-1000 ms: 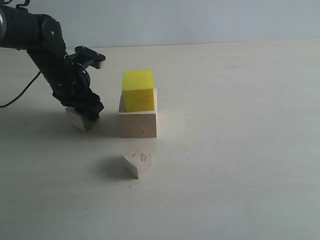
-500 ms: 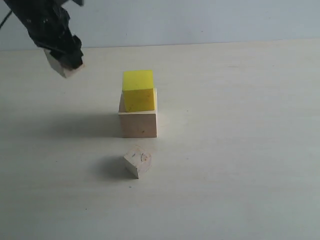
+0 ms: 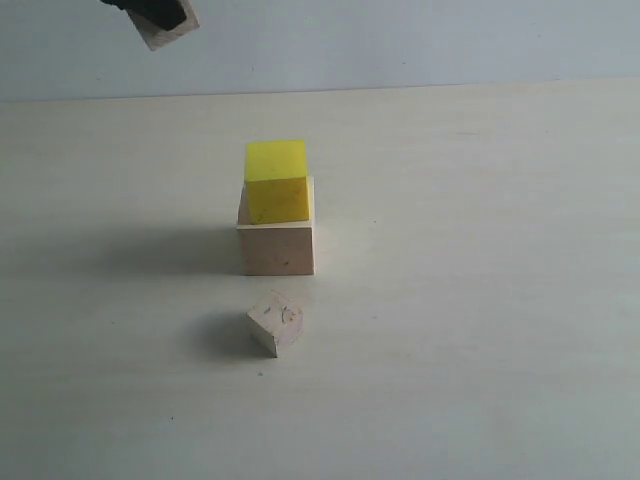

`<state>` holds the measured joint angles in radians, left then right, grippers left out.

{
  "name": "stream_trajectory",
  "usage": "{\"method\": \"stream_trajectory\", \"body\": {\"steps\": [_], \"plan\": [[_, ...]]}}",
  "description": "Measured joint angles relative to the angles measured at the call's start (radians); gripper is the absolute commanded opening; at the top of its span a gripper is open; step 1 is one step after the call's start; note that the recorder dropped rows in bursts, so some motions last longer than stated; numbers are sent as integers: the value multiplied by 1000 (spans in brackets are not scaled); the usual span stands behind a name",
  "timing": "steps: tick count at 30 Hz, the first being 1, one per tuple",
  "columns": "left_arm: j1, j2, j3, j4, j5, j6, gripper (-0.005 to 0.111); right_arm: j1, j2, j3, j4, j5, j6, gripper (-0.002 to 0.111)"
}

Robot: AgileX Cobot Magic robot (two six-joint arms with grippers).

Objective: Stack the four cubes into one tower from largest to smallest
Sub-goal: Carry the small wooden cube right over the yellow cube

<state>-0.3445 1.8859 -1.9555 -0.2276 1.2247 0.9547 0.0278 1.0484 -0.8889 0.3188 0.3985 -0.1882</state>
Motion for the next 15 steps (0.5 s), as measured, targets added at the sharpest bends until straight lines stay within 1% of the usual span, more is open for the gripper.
{"method": "stream_trajectory", "body": {"steps": [1, 5, 9, 15], "plan": [[-8, 11, 0, 0, 0, 6, 0, 0, 0, 0, 0, 0, 0, 0], [-80, 68, 0, 0, 0, 74, 0, 0, 0, 0, 0, 0, 0, 0], [-125, 106, 0, 0, 0, 119, 0, 0, 0, 0, 0, 0, 0, 0], [-139, 121, 0, -2, 0, 139, 0, 0, 0, 0, 0, 2, 0, 0]]}}
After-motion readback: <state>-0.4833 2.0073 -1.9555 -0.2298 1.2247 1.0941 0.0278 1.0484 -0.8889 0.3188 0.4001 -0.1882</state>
